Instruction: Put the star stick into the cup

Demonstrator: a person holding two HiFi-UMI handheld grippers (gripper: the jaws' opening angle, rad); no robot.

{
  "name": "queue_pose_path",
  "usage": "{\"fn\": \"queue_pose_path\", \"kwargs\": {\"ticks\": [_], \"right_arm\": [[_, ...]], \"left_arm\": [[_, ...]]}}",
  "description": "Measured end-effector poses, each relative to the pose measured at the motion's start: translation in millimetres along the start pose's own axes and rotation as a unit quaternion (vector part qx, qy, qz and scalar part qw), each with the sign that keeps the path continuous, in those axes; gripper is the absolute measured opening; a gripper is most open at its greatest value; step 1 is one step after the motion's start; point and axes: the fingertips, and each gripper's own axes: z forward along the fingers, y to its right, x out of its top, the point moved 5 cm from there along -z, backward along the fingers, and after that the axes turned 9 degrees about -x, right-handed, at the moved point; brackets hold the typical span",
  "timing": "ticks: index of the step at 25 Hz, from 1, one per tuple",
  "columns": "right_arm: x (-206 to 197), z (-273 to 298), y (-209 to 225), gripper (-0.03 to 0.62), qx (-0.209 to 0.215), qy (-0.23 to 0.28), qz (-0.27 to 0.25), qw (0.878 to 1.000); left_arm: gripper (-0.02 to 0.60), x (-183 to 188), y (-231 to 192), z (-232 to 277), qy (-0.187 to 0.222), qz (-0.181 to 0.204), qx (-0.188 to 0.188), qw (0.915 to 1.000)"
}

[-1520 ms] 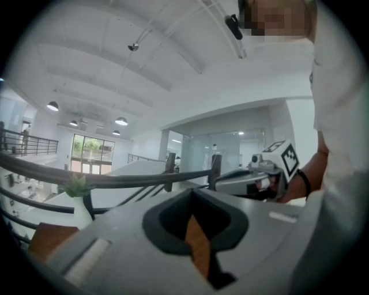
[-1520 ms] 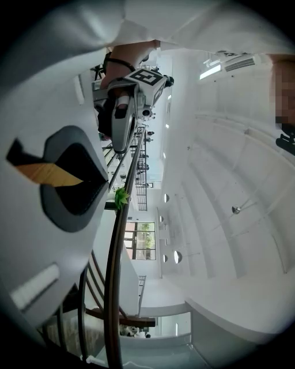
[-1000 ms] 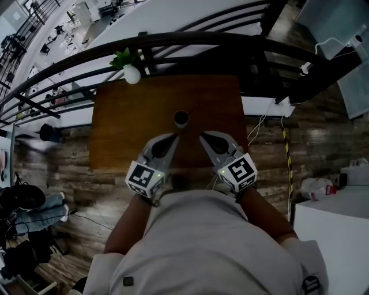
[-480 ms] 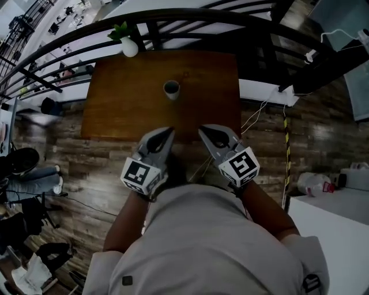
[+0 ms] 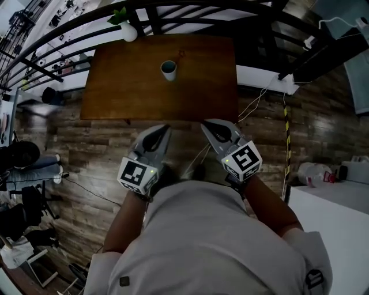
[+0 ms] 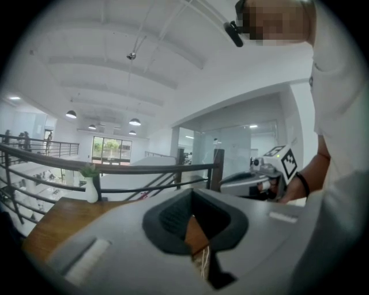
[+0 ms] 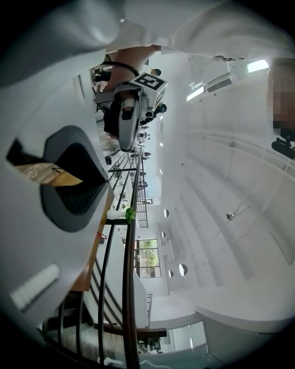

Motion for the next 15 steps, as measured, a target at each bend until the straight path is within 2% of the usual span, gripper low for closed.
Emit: {"fn": "queue_pose_path", "kwargs": {"ticks": [5,11,15], "right_arm": [[7.4,-7.7,-10.0,0.008,-0.014,-0.001,0.006,1.000],[11.7,-16.8,-17.3,0.008,-0.013,0.000,-0.002,1.000],[13.7,-29.3,-16.7,0.008,-0.012,0.008,-0.003,1.000]], "left_arm": [[0.003,7.6,1.6,-11.1,0.004,0.002,-0.015,0.9999],[0.003,8.5,1.3,-18.6,0.006,0.006,-0.014,0.9999],[0.003,8.1,12.6,-16.2,0.011,0.002,-0.027,0.9996]]}}
